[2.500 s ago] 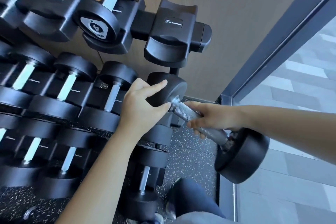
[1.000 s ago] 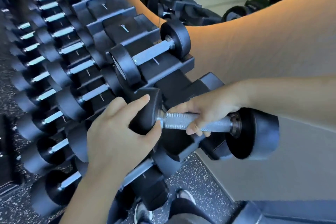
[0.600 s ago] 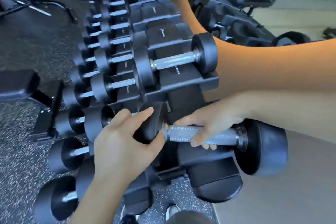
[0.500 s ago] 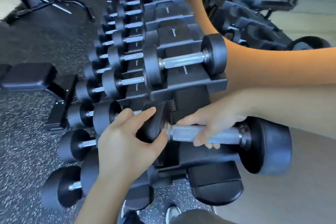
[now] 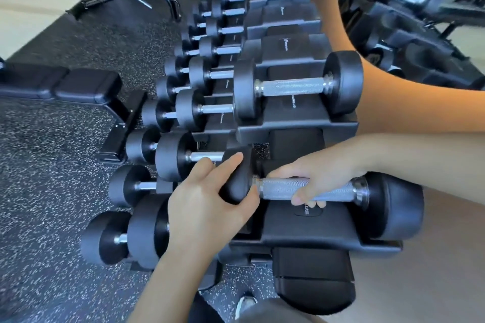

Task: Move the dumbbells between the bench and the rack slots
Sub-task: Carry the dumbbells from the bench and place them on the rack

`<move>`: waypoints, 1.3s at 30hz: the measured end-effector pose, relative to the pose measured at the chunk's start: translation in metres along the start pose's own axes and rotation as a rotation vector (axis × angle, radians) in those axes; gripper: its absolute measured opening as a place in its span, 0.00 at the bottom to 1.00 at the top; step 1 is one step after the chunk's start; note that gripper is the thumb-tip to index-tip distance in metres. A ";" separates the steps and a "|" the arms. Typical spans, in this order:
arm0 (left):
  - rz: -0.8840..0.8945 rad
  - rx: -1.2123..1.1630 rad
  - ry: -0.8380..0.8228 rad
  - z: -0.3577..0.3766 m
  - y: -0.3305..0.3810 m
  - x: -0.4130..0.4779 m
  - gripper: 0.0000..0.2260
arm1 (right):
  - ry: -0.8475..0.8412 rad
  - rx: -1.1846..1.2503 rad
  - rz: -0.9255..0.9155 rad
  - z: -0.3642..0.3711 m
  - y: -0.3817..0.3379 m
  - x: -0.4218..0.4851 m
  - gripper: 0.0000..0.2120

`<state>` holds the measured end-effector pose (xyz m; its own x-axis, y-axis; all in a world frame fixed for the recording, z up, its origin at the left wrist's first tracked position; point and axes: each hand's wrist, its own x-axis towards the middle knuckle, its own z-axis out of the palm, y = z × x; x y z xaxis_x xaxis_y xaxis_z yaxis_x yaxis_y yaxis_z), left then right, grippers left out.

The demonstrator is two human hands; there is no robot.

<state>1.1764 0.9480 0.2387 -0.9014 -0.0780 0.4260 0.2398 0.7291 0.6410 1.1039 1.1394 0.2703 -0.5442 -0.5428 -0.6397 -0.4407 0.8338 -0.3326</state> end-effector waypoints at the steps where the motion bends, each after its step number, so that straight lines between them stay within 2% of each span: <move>1: -0.001 0.012 -0.008 0.000 0.001 0.001 0.23 | -0.031 0.060 0.025 0.000 0.007 0.004 0.26; 2: 0.005 0.033 -0.015 0.001 0.002 0.003 0.23 | -0.029 0.078 0.030 -0.001 0.006 0.004 0.26; 7: 0.090 0.158 -0.056 0.002 0.000 0.001 0.21 | 0.152 -0.144 0.009 0.010 0.004 -0.012 0.25; 9: 0.129 0.177 -0.076 0.001 -0.003 0.000 0.22 | 0.174 -0.198 0.006 0.008 0.000 -0.020 0.24; 10: 0.146 0.182 -0.082 0.000 -0.004 0.001 0.22 | 0.158 -0.236 0.048 0.006 -0.003 -0.025 0.23; 12: 0.164 0.212 -0.086 0.000 -0.005 0.002 0.23 | 0.260 -0.384 0.076 0.007 -0.013 -0.035 0.19; 15: 0.217 0.244 -0.102 0.004 -0.004 0.006 0.24 | 0.660 -0.632 0.074 0.020 -0.015 -0.045 0.15; 18: 0.303 0.216 -0.152 0.014 -0.001 0.010 0.23 | 1.043 -0.548 0.198 0.035 -0.005 -0.055 0.15; 22: 0.345 0.219 -0.193 0.023 0.002 0.012 0.23 | 1.304 -0.421 0.350 0.055 -0.001 -0.067 0.16; 25: 0.365 0.229 -0.190 0.025 0.000 0.012 0.23 | 1.380 -0.331 0.384 0.069 0.001 -0.070 0.17; 32: 0.340 0.227 -0.134 0.032 0.004 0.007 0.23 | 1.439 -0.299 0.329 0.077 0.004 -0.067 0.13; 36: 0.342 0.238 -0.087 0.031 0.004 0.009 0.22 | 1.440 -0.306 0.311 0.079 0.008 -0.067 0.18; 39: 0.469 0.278 -0.139 0.038 0.019 -0.001 0.23 | 1.439 -0.311 0.297 0.080 0.007 -0.067 0.19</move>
<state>1.1677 0.9873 0.2264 -0.7648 0.3744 0.5244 0.5391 0.8175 0.2025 1.1941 1.1895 0.2550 -0.7744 -0.1488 0.6149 -0.2206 0.9745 -0.0420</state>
